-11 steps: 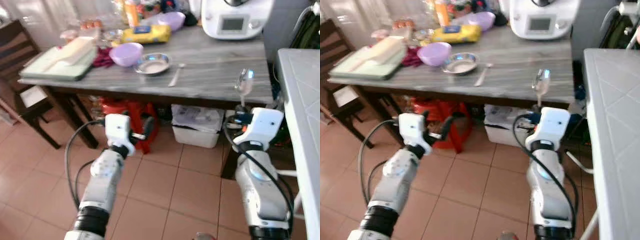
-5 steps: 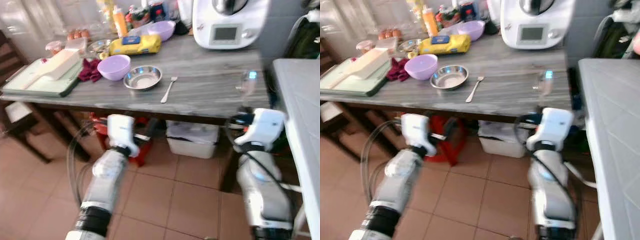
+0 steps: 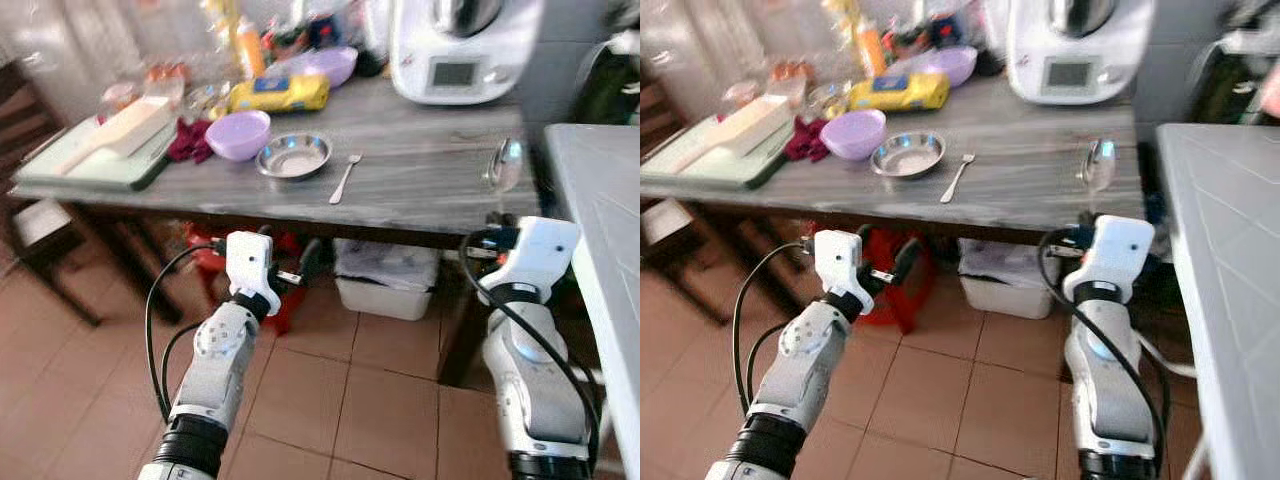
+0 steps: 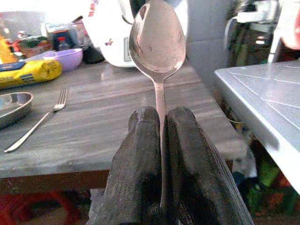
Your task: Setting the table
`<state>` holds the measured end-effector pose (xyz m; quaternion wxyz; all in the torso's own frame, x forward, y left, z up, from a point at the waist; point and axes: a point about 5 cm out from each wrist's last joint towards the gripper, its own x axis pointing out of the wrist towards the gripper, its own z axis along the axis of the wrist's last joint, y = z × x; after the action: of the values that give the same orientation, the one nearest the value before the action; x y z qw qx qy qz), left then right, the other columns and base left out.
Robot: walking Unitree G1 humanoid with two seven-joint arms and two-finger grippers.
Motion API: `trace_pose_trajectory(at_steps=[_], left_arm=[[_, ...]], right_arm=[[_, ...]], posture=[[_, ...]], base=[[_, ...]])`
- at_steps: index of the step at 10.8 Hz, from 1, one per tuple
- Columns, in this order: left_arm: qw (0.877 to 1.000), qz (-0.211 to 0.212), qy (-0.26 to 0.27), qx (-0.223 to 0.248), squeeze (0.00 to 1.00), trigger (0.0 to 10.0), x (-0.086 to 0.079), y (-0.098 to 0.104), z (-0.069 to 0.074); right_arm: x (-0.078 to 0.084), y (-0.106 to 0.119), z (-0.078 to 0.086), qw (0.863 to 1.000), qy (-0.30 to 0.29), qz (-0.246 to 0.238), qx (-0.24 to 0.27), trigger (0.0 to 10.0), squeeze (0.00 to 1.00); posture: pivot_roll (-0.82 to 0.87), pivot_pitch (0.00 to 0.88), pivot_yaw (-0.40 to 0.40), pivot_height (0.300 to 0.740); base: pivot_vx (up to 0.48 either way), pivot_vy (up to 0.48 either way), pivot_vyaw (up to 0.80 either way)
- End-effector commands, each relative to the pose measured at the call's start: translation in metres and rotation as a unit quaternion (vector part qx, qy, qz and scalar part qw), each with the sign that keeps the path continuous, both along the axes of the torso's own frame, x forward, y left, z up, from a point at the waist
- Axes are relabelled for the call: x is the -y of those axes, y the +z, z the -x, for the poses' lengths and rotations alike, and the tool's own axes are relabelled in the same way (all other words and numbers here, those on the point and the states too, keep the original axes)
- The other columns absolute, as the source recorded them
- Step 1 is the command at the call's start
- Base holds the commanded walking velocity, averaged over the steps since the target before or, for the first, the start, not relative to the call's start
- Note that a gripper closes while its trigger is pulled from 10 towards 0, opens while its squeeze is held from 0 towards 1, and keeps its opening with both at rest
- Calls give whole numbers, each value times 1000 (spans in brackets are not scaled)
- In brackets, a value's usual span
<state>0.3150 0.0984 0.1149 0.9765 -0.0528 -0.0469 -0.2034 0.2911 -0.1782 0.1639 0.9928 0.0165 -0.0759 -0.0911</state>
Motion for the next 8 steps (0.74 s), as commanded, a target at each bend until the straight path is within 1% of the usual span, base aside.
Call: trace_pose_trajectory(at_steps=[1,4,7,8], left_arm=[[1000,-9,12,-2,0,10000,-11,-2,0],[1000,-10,12,-1,0,10000,-11,-2,0],[1000,-12,14,-1,0,10000,-11,-2,0],[1000,0,13,11,0,10000,-9,1,1]], right_arm=[[-10,4,-1,1000,16,-5,10,10000,0],[-10,4,-1,1000,15,-6,11,10000,0],[-11,4,0,1000,17,-6,12,10000,0],[-11,4,0,1000,17,-5,12,10000,0]], posture=[[-155,86,131,740],[-152,89,133,740],[-150,92,134,740],[-150,93,133,740]], base=[[0,454,-463],[0,460,-427],[0,449,0],[0,0,0]])
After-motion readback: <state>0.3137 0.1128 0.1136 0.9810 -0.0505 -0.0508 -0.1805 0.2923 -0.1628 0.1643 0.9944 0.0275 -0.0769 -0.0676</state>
